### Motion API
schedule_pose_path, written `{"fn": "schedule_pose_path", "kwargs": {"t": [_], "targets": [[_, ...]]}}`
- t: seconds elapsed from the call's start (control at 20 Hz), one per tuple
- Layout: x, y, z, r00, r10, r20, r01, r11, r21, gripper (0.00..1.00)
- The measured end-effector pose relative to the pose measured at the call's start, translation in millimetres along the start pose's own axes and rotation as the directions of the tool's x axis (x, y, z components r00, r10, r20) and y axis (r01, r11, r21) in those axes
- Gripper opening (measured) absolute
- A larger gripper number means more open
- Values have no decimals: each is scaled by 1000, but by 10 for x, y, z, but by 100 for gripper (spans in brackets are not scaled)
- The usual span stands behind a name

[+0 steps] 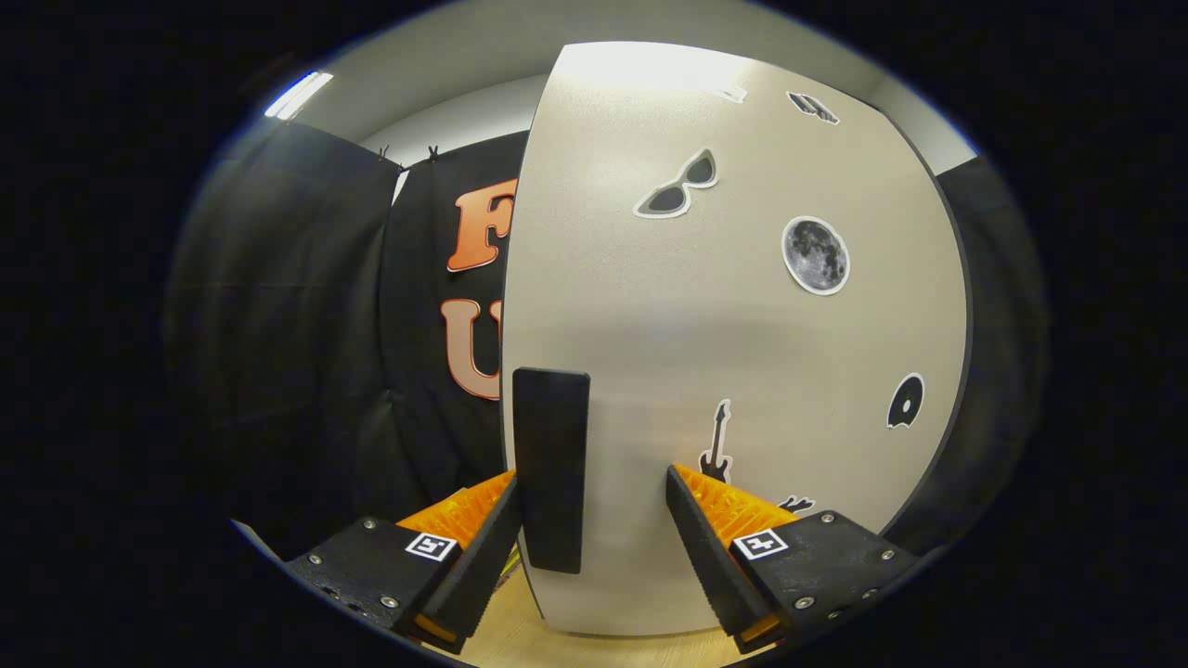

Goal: Open the shoe cabinet door, grab the shoes and put them into the shoe cabinet, then close the shoe cabinet door.

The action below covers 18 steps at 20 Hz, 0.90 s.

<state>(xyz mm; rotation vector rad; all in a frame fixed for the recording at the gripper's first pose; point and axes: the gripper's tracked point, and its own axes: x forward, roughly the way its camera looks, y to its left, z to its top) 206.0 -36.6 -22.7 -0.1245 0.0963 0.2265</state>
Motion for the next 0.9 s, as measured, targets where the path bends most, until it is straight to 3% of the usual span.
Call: {"fn": "schedule_pose_path", "kwargs": {"t": [0.1, 0.2, 0.4, 0.9], "targets": [[17, 10, -8, 1000, -4, -9, 4, 1000, 7, 93], [-41, 157, 4, 999, 40, -2, -40, 998, 41, 93], [-275, 253, 107, 999, 34, 33, -33, 999, -17, 93], [-1560, 262, 159, 998, -24, 53, 24, 1000, 3, 94]]}}
